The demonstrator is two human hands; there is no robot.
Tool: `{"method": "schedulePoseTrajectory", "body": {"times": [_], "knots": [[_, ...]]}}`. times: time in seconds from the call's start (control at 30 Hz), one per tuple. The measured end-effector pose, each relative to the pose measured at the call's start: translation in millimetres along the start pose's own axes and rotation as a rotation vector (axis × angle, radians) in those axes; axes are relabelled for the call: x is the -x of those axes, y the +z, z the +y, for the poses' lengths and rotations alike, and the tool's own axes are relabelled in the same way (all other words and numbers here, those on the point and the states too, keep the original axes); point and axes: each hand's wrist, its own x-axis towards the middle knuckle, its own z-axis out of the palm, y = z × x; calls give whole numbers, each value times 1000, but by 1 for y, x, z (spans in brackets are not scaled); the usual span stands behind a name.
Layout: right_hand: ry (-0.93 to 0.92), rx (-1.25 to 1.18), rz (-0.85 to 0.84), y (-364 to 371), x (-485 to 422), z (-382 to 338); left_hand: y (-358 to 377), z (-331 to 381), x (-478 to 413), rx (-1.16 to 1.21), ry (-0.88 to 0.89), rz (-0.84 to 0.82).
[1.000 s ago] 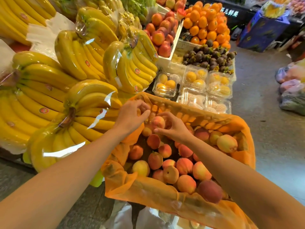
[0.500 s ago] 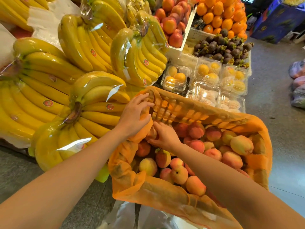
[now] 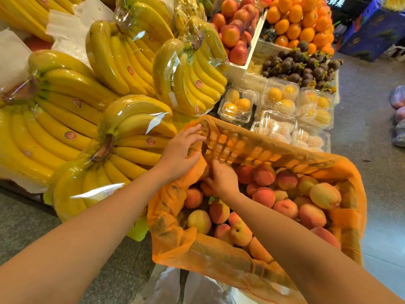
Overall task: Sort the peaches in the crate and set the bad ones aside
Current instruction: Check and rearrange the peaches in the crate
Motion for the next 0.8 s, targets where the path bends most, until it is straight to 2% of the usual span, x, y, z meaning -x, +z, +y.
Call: {"method": "schedulePoseTrajectory", "body": {"times": [0.33, 0.4, 0.5, 0.57, 0.63, 0.8], "knots": [[-43, -122, -69, -16, -6, 26, 0, 5, -2, -30, -13, 15], [-60, -194, -22, -33, 1, 37, 2, 12, -5, -101, 7, 94], [-51, -197, 66, -63, 17, 62, 11, 36, -12, -160, 148, 159], [-7, -135, 35, -80, 31, 80, 22, 53, -15, -160, 257, 34], [-3, -21, -47, -89, 47, 95, 37, 64, -16, -155, 287, -152], [-83, 196, -280, -95, 83, 114, 72, 73, -10, -210, 90, -617]]}}
